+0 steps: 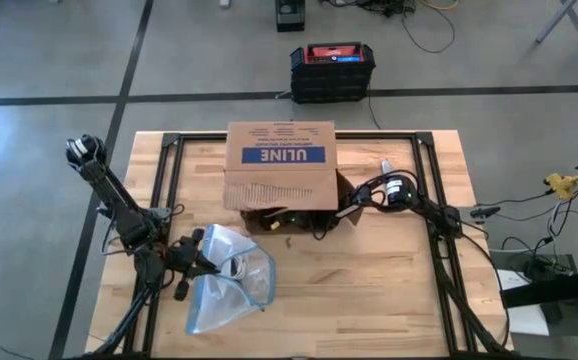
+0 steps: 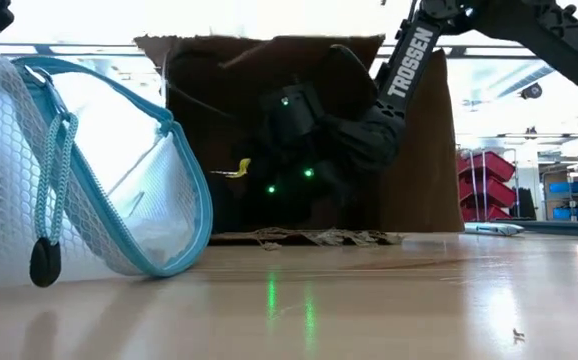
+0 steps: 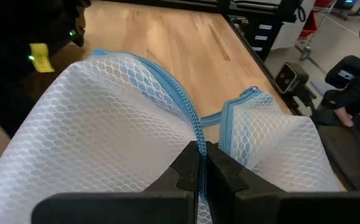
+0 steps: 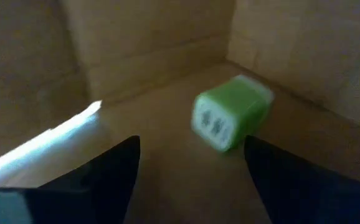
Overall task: Pack items into zip bag
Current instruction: Put the green charger adapter into the blue zip bag
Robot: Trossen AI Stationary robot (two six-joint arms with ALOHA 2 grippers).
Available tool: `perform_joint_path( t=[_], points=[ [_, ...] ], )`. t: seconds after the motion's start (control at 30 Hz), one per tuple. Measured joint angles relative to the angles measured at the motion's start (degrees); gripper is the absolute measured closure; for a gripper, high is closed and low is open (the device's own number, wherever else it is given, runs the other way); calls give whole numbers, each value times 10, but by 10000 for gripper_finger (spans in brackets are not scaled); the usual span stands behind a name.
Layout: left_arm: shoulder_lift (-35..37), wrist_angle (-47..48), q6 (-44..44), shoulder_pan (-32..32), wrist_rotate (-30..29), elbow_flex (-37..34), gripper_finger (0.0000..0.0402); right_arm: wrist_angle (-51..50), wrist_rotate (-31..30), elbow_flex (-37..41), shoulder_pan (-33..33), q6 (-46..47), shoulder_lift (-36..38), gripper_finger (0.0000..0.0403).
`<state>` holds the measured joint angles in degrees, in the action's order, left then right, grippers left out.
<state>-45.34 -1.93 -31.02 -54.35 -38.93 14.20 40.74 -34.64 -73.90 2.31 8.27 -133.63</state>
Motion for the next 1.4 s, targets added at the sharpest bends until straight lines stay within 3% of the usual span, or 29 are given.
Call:
perform_joint_path(
  t=[0.23, 0.37, 0.63, 0.8, 1.0, 1.4],
  points=[
    [4, 1, 0, 0, 10, 0, 401, 10, -14, 0, -8, -37, 15, 141],
    [5, 2, 5, 0, 10, 0, 401, 88, -9, 1, -2, -39, 16, 148],
    [6, 0, 17, 0, -6, 0, 401, 100, 11, -58, 41, 5, -38, 140],
    [6, -2, 14, 0, -6, 0, 401, -2, -26, -131, 47, 31, -66, 135],
    [6, -2, 21, 0, -6, 0, 401, -156, -31, -183, 50, 117, -79, 150],
    [5, -1, 21, 0, -5, 0, 401, -188, -31, -183, 35, 146, -69, 249]
  ],
)
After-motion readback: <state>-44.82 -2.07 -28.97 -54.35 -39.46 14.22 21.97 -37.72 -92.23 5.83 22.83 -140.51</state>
